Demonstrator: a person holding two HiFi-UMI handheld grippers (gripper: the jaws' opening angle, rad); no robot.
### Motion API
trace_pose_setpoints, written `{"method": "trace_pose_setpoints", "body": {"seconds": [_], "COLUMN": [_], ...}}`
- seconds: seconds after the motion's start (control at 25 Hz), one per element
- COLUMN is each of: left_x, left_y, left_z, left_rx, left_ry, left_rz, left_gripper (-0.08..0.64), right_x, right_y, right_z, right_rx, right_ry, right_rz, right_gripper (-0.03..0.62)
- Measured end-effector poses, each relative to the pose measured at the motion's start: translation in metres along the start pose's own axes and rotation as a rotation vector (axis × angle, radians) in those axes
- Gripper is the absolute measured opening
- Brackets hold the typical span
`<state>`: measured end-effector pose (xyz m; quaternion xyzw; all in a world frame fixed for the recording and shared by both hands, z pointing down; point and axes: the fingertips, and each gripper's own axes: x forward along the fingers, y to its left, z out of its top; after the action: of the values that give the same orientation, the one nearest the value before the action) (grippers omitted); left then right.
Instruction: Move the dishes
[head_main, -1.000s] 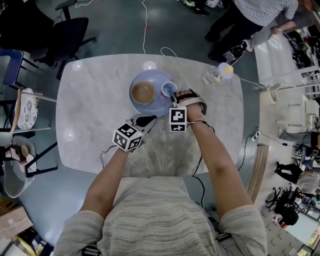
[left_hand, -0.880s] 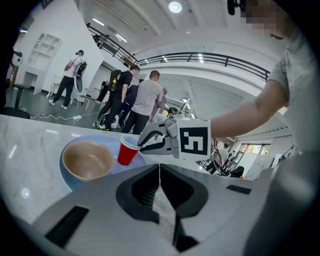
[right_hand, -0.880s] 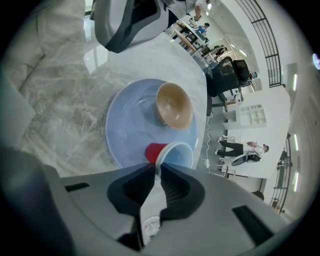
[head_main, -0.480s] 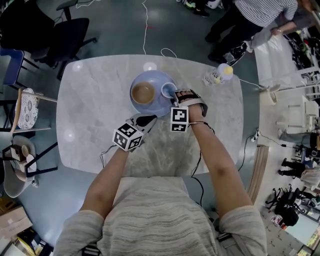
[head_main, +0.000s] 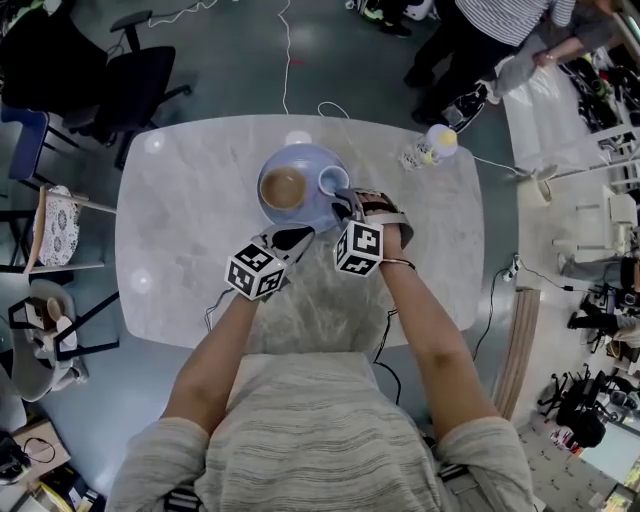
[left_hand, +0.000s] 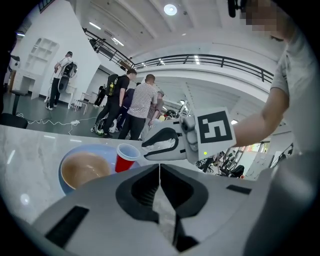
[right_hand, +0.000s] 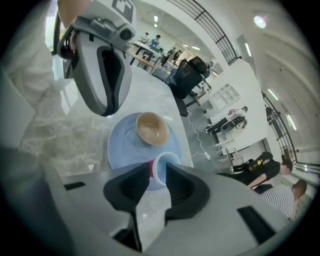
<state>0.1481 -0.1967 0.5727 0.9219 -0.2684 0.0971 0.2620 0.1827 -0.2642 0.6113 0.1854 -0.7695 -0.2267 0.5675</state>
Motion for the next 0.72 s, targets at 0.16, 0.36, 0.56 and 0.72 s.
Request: {"method": "trace_pose_setpoints", "body": {"seconds": [0.16,0.36,0.56,0.72], "left_x": [-0.006,-0.02,-0.029,-0.038], "left_y": [-0.007,-0.016,-0.036,-0.057], "left_z": [0.008,0.017,0.028,0.043], "left_rx": [0.014,0.031,0.07,0.101], "left_ry": [-0.018,-0.053,-0.083,-0.121], "left_rz": [-0.003,0.0,-0.021,-0.044], "left_gripper": [0.021,0.021,0.021,0.021], "right_x": [-0.023,-0.055,-0.091,-0.127], "right_y": [0.0,0.003,0.005,0.007], "right_z": [0.011,0.019,0.026,0.039], "right_rx": [0.153,0.392,0.607,0.729], "right_ry": [-0.071,-0.162,-0.293,-0.447], "right_rz": [-0.046,-0.106,-0.144,-0.146], "right_gripper": [0.081,0.047,0.03,0.025]}}
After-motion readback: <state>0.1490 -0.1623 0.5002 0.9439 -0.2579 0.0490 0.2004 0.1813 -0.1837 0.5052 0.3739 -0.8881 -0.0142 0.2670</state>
